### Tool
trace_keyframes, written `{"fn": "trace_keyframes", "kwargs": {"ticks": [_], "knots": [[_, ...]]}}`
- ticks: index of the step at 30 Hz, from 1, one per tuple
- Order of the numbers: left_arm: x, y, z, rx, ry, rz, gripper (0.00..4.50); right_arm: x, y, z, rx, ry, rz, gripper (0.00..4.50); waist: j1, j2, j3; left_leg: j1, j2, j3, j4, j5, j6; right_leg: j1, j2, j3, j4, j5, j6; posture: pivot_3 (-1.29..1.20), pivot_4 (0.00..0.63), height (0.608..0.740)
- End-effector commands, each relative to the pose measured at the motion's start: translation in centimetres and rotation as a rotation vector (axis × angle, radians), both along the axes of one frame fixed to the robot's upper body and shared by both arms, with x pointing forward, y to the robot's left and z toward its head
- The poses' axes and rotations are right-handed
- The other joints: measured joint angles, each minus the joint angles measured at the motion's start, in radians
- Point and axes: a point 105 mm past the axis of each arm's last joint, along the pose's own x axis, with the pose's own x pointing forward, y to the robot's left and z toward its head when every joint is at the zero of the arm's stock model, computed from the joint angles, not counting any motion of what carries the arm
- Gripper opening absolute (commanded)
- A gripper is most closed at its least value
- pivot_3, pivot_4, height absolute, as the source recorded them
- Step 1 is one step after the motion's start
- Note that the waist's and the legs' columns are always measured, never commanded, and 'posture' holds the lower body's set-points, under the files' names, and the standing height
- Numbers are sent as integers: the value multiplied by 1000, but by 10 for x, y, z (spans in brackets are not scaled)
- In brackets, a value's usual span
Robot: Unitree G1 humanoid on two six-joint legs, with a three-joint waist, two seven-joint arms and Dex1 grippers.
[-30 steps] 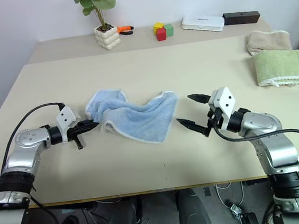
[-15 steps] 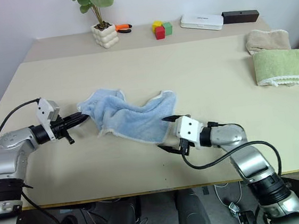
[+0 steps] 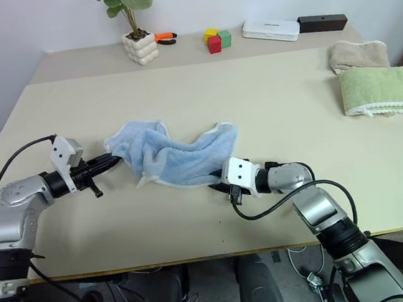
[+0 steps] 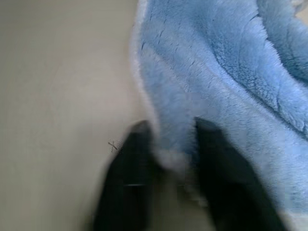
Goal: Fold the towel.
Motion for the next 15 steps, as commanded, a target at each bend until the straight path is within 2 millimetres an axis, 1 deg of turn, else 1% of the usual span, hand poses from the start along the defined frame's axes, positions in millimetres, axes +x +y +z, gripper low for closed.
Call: {"fn": "trace_keyframes", "kwargs": {"ticks": [1,4,6,9,12,13,15], "knots": [[-1,1,16,-2,-61,-2,0,6,-12,-5,-46,10,-44,27,0,0,0,0,0,0,0,0,0,0,0,0,0,0,0,0,150,740],[-4,2,14,-3,-49,-1,0,5,-18,3,-24,19,-49,27,0,0,0,0,0,0,0,0,0,0,0,0,0,0,0,0,150,740],[-12,6,12,-10,-8,-16,0,0,-31,11,-12,44,-46,27,1,0,0,0,0,0,0,0,0,0,0,0,0,0,0,0,150,740],[-23,14,13,10,16,-26,0,-9,-58,33,15,78,-57,27,1,-1,1,-1,0,0,-1,0,0,0,-1,0,-1,0,0,0,150,740],[-31,21,13,26,40,-38,0,-13,-88,49,-14,101,-89,27,0,-1,2,-1,0,0,-1,0,0,-1,-1,0,-1,-2,-3,0,150,740],[-30,23,12,43,27,-39,0,-12,-96,54,-31,90,-104,27,0,-1,2,-1,0,0,0,0,0,-1,-1,0,-1,-2,-3,0,150,740],[-24,23,13,54,-6,-27,0,-4,-106,63,-37,50,-139,27,-3,-1,2,-1,0,0,-1,0,0,-1,0,0,-1,-2,-3,0,150,740]]}}
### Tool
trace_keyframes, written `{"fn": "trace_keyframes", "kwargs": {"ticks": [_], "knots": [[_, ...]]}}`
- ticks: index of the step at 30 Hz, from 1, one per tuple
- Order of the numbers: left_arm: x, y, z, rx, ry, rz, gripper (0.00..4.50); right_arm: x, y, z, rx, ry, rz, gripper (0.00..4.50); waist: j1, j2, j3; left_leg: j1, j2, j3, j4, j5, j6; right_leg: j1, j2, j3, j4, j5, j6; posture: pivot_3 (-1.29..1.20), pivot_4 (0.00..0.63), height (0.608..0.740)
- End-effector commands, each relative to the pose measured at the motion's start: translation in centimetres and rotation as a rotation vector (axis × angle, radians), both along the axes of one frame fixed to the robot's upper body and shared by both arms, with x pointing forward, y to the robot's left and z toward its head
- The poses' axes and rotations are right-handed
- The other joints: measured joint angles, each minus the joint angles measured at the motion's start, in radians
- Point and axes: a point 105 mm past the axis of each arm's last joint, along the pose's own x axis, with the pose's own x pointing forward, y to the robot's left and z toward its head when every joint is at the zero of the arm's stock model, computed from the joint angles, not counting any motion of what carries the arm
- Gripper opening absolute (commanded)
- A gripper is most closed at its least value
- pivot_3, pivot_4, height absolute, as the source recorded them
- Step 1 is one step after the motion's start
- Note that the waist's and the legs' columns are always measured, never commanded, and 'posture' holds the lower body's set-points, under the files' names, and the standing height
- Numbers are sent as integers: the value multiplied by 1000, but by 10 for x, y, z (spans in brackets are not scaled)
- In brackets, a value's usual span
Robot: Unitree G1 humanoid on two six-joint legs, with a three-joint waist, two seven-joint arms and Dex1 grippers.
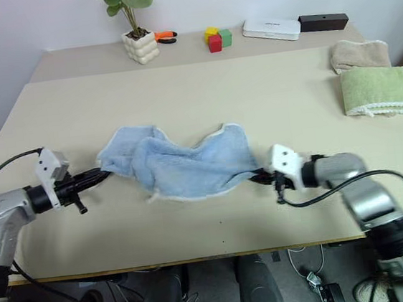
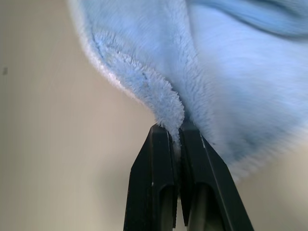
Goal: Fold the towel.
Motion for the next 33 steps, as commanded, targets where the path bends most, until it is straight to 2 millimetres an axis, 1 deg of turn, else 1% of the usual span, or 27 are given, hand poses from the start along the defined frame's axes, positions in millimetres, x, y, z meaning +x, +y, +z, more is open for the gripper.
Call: {"fn": "trace_keyframes", "kwargs": {"ticks": [1,3,6,7,8,9,11,12,14,15,16,17,18,19,21,23,24,26,28,30,31,32,33], "knots": [[11,-1,13,10,-91,0,0,13,-7,26,21,-101,-16,27,-3,0,0,0,0,0,0,0,0,0,0,0,0,0,0,0,150,740],[26,-4,16,12,-134,32,0,29,-10,33,17,-169,-54,27,-1,0,0,0,0,0,0,0,0,0,0,0,0,0,0,0,150,740],[64,-7,23,93,-240,116,0,74,-24,54,-20,-329,-178,27,-1,-1,1,0,0,0,1,0,0,0,0,0,0,2,3,0,150,740],[82,-7,33,122,-302,160,0,93,-25,65,-27,-389,-218,27,-1,-1,1,0,-1,0,2,0,0,0,0,0,0,2,3,0,150,740],[98,-6,45,137,-354,206,0,106,-23,77,0,-419,-245,27,0,-1,1,-1,-1,0,1,0,0,0,0,0,0,2,3,0,150,740],[114,-3,63,156,-427,270,0,121,-17,90,22,-465,-276,27,-1,-2,3,-1,-1,0,1,0,0,-1,0,0,0,2,3,0,150,740],[135,6,97,179,-543,384,0,144,-7,112,17,-572,-328,27,-4,-4,5,-4,-1,0,0,1,-1,-5,1,0,1,3,3,0,150,740],[143,13,118,153,-591,457,0,155,-3,125,21,-628,-372,27,-7,-4,5,-4,-1,0,0,1,-2,-6,1,0,2,3,3,0,150,740],[149,24,158,124,-685,566,0,167,5,152,-1,-766,-417,27,-12,-4,5,-8,-1,0,-2,1,-2,-10,0,0,1,3,3,0,150,740],[148,30,180,113,-737,606,0,170,4,181,51,-866,-487,27,-16,-4,5,-12,-1,0,-2,2,-3,-14,-1,0,1,3,3,0,150,740],[146,33,194,109,-769,628,0,171,1,199,90,-931,-536,27,-19,-4,5,-19,-1,0,-2,4,-6,-23,-1,-1,3,3,3,0,150,740],[144,38,205,102,-786,642,0,168,-5,222,196,-982,-598,27,-24,-4,5,-24,-1,1,-3,5,-9,-30,-2,0,4,3,3,0,150,740],[143,41,210,97,-792,650,0,165,-10,236,270,-1007,-635,27,-25,-4,5,-27,-2,2,-3,6,-9,-33,-3,-1,4,3,3,0,150,740],[142,42,213,105,-798,641,0,162,-16,245,314,-1039,-658,27,-25,-4,5,-29,-2,2,-3,6,-10,-35,-3,-2,4,3,3,0,150,740],[138,43,211,119,-795,598,0,157,-15,244,332,-1058,-611,27,-26,-4,5,-29,-2,2,-5,6,-10,-35,-4,-3,3,3,3,0,150,740],[136,44,205,105,-778,557,0,152,-7,235,384,-1023,-531,27,-28,-4,5,-29,-2,3,-10,6,-10,-34,-4,-4,1,3,3,0,150,740],[135,43,195,103,-748,511,0,149,-3,227,409,-996,-490,27,-28,-4,5,-29,-2,3,-10,6,-10,-33,-4,-4,1,3,3,0,150,740],[130,36,158,146,-653,363,0,141,9,190,368,-900,-361,27,-29,-3,4,-29,-2,3,-8,6,-10,-33,-4,-4,2,3,3,0,150,740],[122,30,130,168,-577,247,0,133,15,157,339,-801,-283,27,-30,-3,5,-22,-2,3,-8,6,-10,-27,-4,-4,2,3,3,0,150,740],[112,29,105,183,-510,163,0,121,15,119,266,-706,-227,27,-30,-2,5,-20,-2,3,-8,6,-10,-27,-4,-4,4,3,3,0,150,740],[104,28,88,214,-462,105,0,113,10,97,217,-640,-200,27,-29,-2,5,-20,-2,2,-7,7,-10,-27,-3,-4,7,3,3,0,150,740],[96,28,73,240,-424,53,0,104,6,81,184,-577,-180,27,-29,-2,5,-19,-2,2,-5,7,-11,-27,-3,-4,9,3,3,0,150,740],[89,27,63,243,-383,18,0,96,2,70,163,-529,-166,27,-28,-2,5,-19,-1,2,-3,7,-10,-26,-3,-4,12,3,3,0,150,740]]}}
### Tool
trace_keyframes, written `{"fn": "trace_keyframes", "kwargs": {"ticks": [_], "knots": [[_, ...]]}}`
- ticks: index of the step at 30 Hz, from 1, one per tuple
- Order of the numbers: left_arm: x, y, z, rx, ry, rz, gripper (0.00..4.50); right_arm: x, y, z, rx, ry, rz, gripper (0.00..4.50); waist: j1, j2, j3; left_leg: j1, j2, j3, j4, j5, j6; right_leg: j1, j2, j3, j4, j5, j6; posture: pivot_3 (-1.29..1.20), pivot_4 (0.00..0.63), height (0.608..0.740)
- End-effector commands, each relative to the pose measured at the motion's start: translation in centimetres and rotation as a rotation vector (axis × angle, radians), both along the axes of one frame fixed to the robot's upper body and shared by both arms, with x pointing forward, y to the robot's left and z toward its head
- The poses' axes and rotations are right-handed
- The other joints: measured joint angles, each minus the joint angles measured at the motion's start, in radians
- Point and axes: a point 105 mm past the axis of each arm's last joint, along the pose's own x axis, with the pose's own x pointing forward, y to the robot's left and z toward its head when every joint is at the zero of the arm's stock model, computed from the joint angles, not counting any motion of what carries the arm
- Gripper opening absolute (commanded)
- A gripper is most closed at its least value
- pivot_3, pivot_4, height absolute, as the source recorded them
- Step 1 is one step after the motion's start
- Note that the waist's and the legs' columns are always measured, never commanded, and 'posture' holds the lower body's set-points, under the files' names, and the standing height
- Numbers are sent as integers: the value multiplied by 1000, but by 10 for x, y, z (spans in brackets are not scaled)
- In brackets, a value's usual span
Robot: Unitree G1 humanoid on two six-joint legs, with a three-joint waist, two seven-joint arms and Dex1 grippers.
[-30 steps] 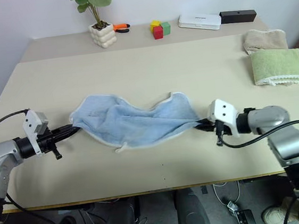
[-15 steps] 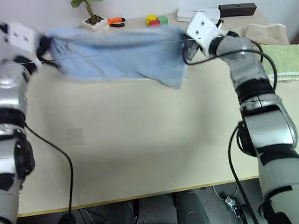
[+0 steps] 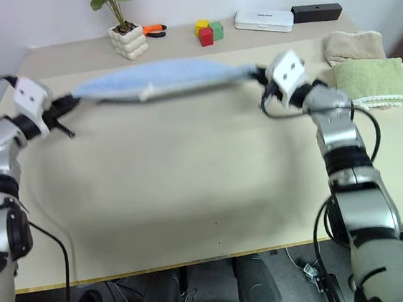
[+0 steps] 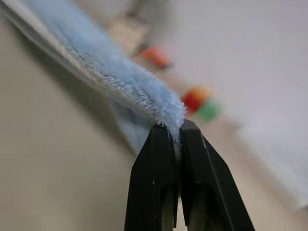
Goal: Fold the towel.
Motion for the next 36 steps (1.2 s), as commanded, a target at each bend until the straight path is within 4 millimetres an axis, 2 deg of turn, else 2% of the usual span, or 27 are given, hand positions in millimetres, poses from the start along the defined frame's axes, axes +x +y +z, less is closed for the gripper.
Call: {"fn": "trace_keyframes", "kwargs": {"ticks": [1,5,10,14,22,25,31,33,36], "knots": [[-23,-2,-6,48,58,-137,0,-28,-11,-5,-93,64,77,27,2,0,0,0,0,0,1,0,0,0,0,0,2,0,0,0,150,740],[-49,-1,-27,110,167,-214,0,-49,-28,-12,-145,160,98,27,2,0,0,1,0,0,5,0,0,0,0,1,6,0,0,0,150,740],[-72,3,-35,156,247,-254,0,-67,-46,-20,-208,258,117,27,4,0,0,4,1,0,5,0,0,3,2,2,6,0,-1,0,150,740],[-93,1,-39,186,325,-305,0,-89,-45,-33,-230,360,198,27,4,0,0,4,1,0,4,0,1,3,2,2,5,0,-1,0,150,740],[-130,-5,-57,158,440,-332,0,-110,-52,-40,-253,407,209,27,5,0,0,4,2,0,5,0,1,3,2,2,6,0,-1,0,150,740],[-138,-8,-60,137,470,-326,0,-116,-53,-43,-253,428,215,27,7,0,0,4,2,0,5,0,1,4,2,2,6,0,-1,0,150,740],[-154,-9,-61,95,520,-319,0,-141,-58,-49,-254,554,257,27,9,0,0,4,2,0,5,-1,1,4,2,2,5,0,-1,0,150,740],[-154,-9,-60,76,513,-305,0,-144,-58,-48,-230,581,259,27,8,0,0,6,2,0,5,-1,1,5,2,2,5,0,-1,0,150,740],[-143,-8,-55,30,469,-267,0,-134,-57,-45,-216,537,230,27,7,0,0,6,2,1,5,-1,1,5,2,2,5,0,-2,0,150,740]]}}
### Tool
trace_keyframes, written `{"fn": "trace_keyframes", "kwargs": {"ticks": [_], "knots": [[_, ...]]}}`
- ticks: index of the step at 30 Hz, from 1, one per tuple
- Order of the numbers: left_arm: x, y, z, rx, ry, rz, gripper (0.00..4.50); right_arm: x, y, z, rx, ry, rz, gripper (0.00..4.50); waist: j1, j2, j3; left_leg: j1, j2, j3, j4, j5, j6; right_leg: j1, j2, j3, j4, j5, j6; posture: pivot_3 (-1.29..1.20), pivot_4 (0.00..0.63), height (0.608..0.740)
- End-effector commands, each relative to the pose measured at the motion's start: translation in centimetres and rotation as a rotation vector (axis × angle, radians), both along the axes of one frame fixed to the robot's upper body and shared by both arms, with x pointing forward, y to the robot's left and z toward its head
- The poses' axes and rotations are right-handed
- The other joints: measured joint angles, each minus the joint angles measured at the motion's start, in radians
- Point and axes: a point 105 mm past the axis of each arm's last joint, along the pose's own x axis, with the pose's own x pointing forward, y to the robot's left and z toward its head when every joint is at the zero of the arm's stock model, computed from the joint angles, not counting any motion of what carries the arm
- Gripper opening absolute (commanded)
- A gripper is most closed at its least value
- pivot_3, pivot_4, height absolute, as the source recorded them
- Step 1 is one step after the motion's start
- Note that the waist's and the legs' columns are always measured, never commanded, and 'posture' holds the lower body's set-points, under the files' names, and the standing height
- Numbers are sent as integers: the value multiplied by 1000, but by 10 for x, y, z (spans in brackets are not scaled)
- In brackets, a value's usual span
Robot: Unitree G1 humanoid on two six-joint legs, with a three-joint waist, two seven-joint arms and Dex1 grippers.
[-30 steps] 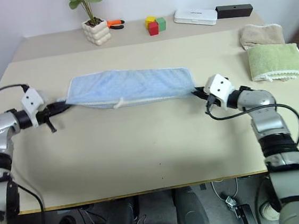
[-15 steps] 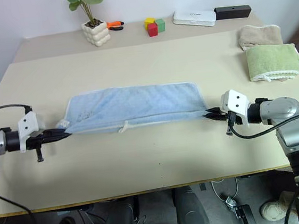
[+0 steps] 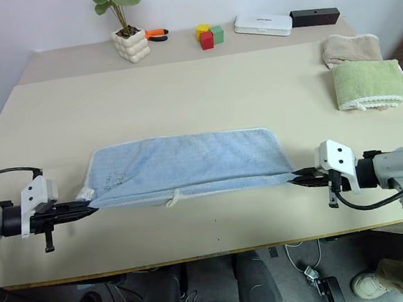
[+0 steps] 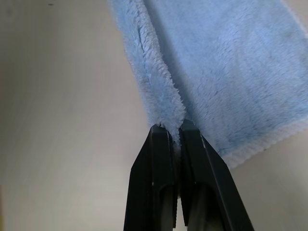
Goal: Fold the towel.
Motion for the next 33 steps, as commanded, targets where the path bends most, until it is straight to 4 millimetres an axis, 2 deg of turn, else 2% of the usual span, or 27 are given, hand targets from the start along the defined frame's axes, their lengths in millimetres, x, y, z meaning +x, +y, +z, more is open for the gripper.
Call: {"fn": "trace_keyframes", "kwargs": {"ticks": [1,8,13,21,26,33], "knots": [[16,5,17,-48,-89,72,0,15,-2,16,5,-99,-37,27,0,0,0,0,0,0,0,0,0,0,0,0,0,0,0,0,150,740],[63,-6,35,-190,-252,174,0,49,8,24,45,-194,-80,27,0,0,0,1,0,0,0,0,0,2,0,0,0,0,0,0,150,740],[83,-12,31,-202,-273,198,0,69,12,27,54,-248,-102,27,-2,0,0,2,0,0,0,0,0,3,0,0,0,0,0,0,150,740],[99,-7,21,-200,-278,242,0,96,9,35,80,-349,-187,27,-2,0,0,3,0,0,0,0,0,3,0,0,0,0,0,0,150,740],[105,-8,13,-194,-259,258,0,101,9,23,47,-339,-206,27,-2,0,0,3,0,0,0,0,0,3,0,0,0,0,0,0,150,740],[109,-11,5,-204,-229,270,0,102,11,16,26,-336,-203,27,-3,0,0,3,0,0,0,0,0,3,0,0,0,0,0,0,150,740]]}}
